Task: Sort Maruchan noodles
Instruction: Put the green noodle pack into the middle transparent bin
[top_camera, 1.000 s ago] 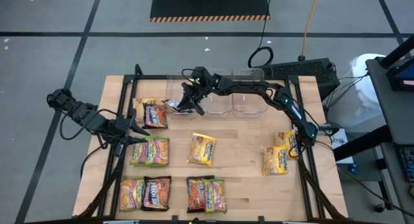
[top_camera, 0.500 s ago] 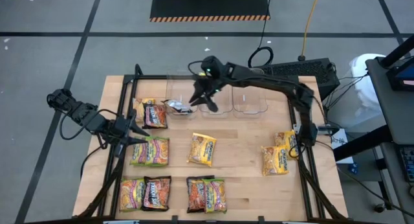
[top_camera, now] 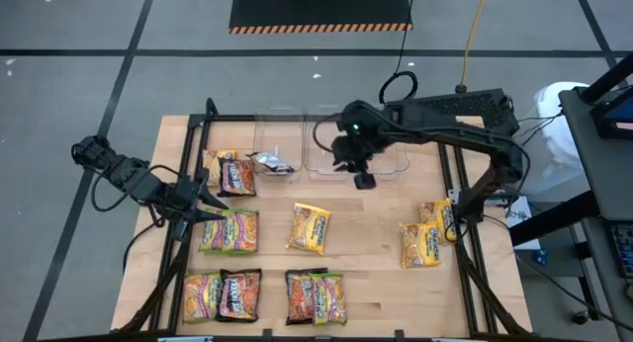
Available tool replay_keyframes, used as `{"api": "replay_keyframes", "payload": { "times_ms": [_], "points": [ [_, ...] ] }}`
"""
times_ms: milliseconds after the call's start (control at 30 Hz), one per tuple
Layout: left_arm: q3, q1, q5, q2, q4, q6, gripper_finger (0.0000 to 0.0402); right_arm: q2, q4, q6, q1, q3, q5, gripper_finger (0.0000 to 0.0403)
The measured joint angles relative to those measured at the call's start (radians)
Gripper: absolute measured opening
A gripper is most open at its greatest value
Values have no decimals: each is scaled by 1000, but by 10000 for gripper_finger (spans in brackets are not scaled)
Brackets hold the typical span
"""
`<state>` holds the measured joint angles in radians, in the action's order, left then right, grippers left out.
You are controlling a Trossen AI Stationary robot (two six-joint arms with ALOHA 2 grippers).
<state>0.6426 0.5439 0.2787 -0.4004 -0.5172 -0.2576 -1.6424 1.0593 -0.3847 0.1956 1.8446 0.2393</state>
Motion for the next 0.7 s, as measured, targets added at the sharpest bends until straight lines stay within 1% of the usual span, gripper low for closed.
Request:
{"api": "replay_keyframes", "payload": {
  "times_ms": [133,200,400,467,567,600,700],
  "points": [
    [0,0,-1,-1,0,-68,122,13,94,88,-40,0,0,68],
    [0,0,0,-1,0,-86,122,13,96,120,-60,-24,0,68],
    [0,0,-1,-1,-1,-85,122,11,46,148,-117,-199,1,68],
    [0,0,-1,-1,-1,-82,122,12,-24,161,-136,-272,20,68],
    [0,0,-1,0,-1,-84,122,11,-156,182,-165,-380,117,68],
    [0,0,-1,-1,-1,-84,122,11,-210,196,-175,-415,135,68],
    [0,0,-1,-1,-1,-85,122,11,-363,244,-210,-521,160,68]
  ]
}}
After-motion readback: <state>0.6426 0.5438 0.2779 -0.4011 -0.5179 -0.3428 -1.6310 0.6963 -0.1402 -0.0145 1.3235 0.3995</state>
